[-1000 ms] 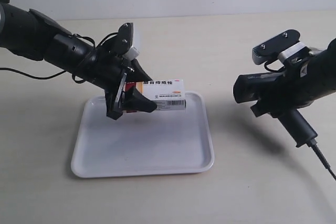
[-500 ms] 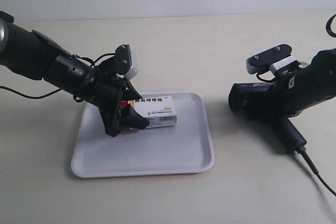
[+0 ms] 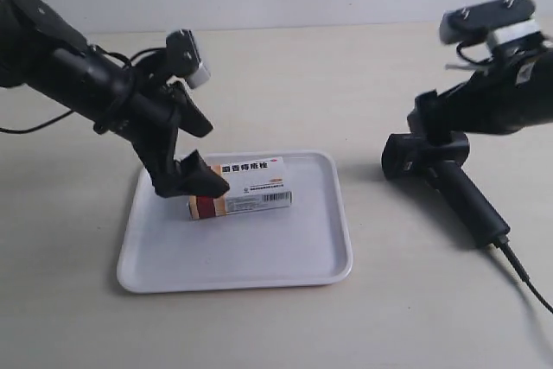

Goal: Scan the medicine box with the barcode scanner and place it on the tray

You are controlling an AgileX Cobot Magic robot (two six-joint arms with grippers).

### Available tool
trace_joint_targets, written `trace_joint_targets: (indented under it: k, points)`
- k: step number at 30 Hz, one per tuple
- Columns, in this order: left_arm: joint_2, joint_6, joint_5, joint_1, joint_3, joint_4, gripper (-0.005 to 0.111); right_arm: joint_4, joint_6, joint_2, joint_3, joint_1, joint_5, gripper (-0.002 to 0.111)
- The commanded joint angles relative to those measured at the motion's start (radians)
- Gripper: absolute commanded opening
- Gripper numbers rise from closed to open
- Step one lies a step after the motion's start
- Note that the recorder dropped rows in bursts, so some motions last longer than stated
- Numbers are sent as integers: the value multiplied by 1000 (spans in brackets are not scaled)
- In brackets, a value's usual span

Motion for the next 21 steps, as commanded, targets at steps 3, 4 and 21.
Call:
trace_joint_targets:
  k: [3, 4, 21]
  points:
    - [-270, -186, 133, 56, 1, 61, 105, 25, 4, -379, -1, 0, 17, 78]
    - [-307, -191, 170, 73, 1, 51, 105, 25, 4, -433, -1, 0, 17, 74]
    - [-567, -239, 339, 173, 134, -83, 100, 44, 67, -742, -1, 0, 4, 6]
